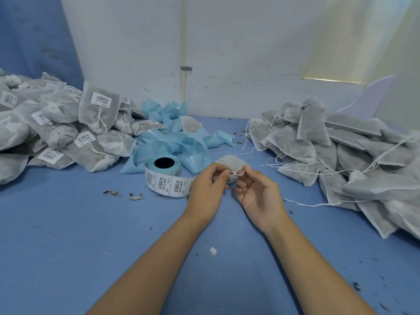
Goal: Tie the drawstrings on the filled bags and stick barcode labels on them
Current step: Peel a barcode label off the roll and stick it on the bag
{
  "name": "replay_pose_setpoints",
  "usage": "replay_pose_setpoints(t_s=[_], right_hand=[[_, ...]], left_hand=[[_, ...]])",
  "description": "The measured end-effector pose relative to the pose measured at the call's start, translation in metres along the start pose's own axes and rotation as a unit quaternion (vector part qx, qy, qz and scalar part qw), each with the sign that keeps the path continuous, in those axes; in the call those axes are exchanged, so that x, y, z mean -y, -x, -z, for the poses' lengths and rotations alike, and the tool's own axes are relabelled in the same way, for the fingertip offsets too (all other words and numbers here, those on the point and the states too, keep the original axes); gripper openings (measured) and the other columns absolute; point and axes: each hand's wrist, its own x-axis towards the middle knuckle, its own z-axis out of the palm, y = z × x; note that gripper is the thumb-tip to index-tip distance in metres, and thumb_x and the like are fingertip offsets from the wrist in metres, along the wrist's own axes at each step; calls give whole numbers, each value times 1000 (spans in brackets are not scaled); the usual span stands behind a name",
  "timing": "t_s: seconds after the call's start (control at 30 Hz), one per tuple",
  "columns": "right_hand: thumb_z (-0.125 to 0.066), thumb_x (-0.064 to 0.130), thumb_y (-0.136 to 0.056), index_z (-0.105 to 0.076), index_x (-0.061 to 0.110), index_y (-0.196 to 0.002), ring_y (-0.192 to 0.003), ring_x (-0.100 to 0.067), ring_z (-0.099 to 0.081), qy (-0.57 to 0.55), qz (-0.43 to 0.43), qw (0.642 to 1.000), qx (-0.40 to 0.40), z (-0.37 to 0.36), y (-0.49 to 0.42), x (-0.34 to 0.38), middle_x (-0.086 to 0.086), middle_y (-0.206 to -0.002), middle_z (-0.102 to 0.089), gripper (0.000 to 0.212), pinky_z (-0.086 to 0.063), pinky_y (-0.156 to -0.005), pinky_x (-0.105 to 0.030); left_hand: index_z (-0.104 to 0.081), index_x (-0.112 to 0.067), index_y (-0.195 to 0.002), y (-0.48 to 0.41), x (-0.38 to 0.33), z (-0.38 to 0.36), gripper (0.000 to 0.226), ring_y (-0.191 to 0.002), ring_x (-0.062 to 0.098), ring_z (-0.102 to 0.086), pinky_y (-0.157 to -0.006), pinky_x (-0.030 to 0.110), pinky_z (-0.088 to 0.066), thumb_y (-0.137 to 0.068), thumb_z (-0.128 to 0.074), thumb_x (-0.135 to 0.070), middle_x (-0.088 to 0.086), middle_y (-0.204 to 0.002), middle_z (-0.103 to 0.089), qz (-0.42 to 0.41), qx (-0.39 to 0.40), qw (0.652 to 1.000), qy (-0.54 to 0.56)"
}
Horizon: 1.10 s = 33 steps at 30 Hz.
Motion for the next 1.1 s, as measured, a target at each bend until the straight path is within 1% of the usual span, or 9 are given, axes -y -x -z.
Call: replay_pose_setpoints(t_s=[0.27,0.4,0.47,0.57,0.7,0.8,0.93,1.03,1.1], right_hand=[[-60,15,-72,-58,10,-82,-53,-8,-39,-22,-4,1000,2,2,0,0,2,-68,-58,11,-35,-57,-19],[-60,16,-73,-59,11,-82,-53,-8,-43,-36,-9,999,10,2,0,0,2,-69,-58,11,-38,-57,-19],[-60,16,-74,-60,13,-78,-55,-8,-47,-62,-9,998,20,3,-1,1,2,-69,-58,5,-40,-58,-19],[-59,17,-76,-65,15,-69,-59,-10,-50,-105,-12,994,41,3,0,2,3,-69,-59,9,-40,-63,-20],[-73,20,-63,-67,15,-64,-59,-9,-51,-128,-15,989,67,4,2,3,6,-69,-58,9,-42,-60,-19],[-90,20,-43,-66,14,-64,-58,-9,-52,-135,-16,987,88,4,3,3,5,-67,-58,32,-45,-58,-19],[-93,21,-39,-65,14,-60,-56,-9,-51,-136,-12,984,114,2,5,6,6,-63,-56,36,-45,-57,-20],[-92,18,-40,-64,15,-61,-56,-9,-52,-139,-11,982,131,1,5,7,5,-64,-56,35,-46,-57,-21],[-91,15,-38,-62,17,-67,-57,-11,-55,-147,-14,981,124,0,5,7,4,-67,-59,42,-48,-58,-21]], left_hand=[[-60,-13,-85,0,-2,-1,13,-59,2,-55,-69,22,-47,-94,-53,-9,0,-79,-64,7,-1,1000,-9],[-59,-18,-81,2,-4,-1,19,-60,0,-55,-65,15,-44,-94,-52,-6,-4,-77,-63,3,7,1000,-2],[-60,-20,-86,3,-5,1,22,-72,2,-56,-70,13,-43,-92,-50,-1,-7,-85,-63,-42,27,997,-58],[-59,-19,-114,4,-2,0,39,-93,2,-51,-84,19,-41,-85,-48,4,-11,-115,-57,-122,52,972,-194],[-49,-21,-132,1,0,3,51,-99,8,-52,-81,25,-43,-84,-54,-4,-14,-139,-41,-120,40,943,-308],[-54,-18,-123,0,3,3,38,-99,16,-54,-80,32,-44,-86,-59,-9,-8,-127,-50,-119,44,934,-335],[-61,-14,-101,-1,-1,3,14,-92,14,-51,-73,29,-41,-87,-61,-15,-4,-102,-56,-157,-23,930,-331],[-59,-12,-102,-3,-9,2,14,-95,12,-48,-78,19,-35,-88,-56,-13,-2,-99,-58,-193,-51,947,-253],[-55,-23,-102,-3,-19,1,16,-88,6,-51,-76,12,-35,-90,-50,-13,-7,-95,-59,-179,-73,969,-153]])
